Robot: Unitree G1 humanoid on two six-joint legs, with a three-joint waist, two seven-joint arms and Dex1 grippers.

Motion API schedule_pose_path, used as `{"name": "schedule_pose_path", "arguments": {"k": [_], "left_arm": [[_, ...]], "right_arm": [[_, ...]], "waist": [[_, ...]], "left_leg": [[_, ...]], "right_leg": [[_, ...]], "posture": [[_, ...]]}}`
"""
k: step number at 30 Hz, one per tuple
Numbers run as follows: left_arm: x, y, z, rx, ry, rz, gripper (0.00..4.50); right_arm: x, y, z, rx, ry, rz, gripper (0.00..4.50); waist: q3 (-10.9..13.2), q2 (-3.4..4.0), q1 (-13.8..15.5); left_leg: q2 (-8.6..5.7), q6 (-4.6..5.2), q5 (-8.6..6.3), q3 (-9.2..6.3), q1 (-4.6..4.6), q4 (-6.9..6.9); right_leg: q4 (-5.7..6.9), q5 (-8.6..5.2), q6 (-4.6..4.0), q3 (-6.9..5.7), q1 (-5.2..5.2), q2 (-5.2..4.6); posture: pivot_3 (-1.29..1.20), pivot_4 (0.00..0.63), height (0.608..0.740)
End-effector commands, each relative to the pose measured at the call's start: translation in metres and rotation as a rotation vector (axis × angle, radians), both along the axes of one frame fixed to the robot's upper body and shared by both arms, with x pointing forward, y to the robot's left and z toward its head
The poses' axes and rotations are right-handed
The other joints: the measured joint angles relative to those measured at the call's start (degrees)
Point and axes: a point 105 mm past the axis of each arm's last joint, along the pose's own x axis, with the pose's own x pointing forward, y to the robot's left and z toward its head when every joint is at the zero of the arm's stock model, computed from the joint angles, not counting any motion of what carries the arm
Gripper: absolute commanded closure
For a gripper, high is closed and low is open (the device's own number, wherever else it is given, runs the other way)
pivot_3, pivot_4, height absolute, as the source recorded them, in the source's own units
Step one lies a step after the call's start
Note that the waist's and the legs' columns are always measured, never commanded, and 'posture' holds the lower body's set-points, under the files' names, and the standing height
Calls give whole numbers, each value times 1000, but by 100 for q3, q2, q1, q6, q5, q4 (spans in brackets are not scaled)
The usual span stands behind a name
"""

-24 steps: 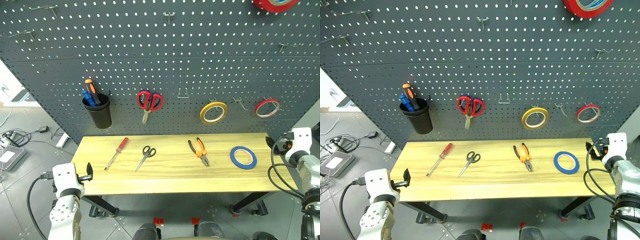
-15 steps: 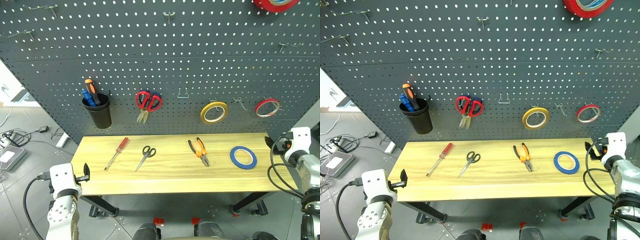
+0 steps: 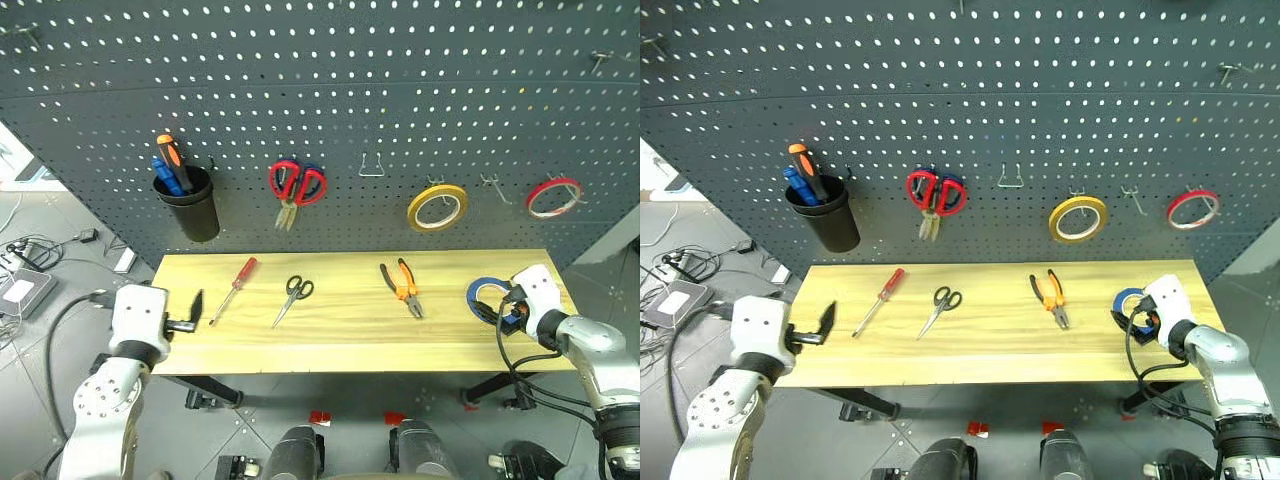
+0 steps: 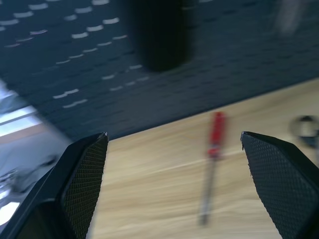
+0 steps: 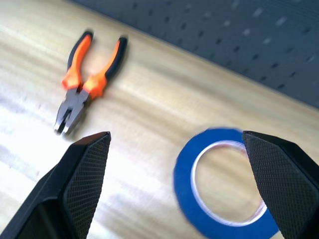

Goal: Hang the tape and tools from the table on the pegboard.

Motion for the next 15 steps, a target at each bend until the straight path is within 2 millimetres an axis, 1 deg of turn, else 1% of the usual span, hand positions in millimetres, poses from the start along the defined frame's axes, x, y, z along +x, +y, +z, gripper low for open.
{"name": "schedule_pose_path", "arguments": {"k": [1,5,7,11,13,15], "left_arm": [[7,-40,9,7,25,-232,12],[11,-69,6,23,68,-419,12],[12,-78,7,23,72,-484,12],[19,-93,8,32,83,-589,12],[23,-102,9,35,79,-634,12],[26,-110,9,30,79,-676,12]], "right_arm": [[6,9,12,-55,-9,14,0],[11,10,6,-83,47,13,0],[14,12,4,-103,56,38,0],[28,9,-4,-120,104,14,0],[37,6,-11,-123,141,-5,0],[44,4,-17,-143,173,-10,0]], "waist": [[96,-24,-37],[268,-33,-100],[333,-38,-164],[441,-48,-224],[464,-52,-246],[509,-58,-284]], "left_leg": [[8,0,0,-2,-8,0],[12,0,0,5,-15,0],[14,0,0,7,-18,-1],[16,0,1,18,-40,1],[15,-1,4,22,-79,14],[16,-14,14,24,-102,21]], "right_leg": [[1,3,-5,0,-9,8],[2,7,-12,3,-22,14],[-2,7,-12,2,-24,14],[-3,6,-13,4,-49,14],[10,7,-11,6,-94,13],[18,8,-10,4,-116,13]], "posture": [[-165,244,740],[-192,271,740],[-196,276,740],[-206,293,740],[-209,301,740],[-209,305,740]]}}
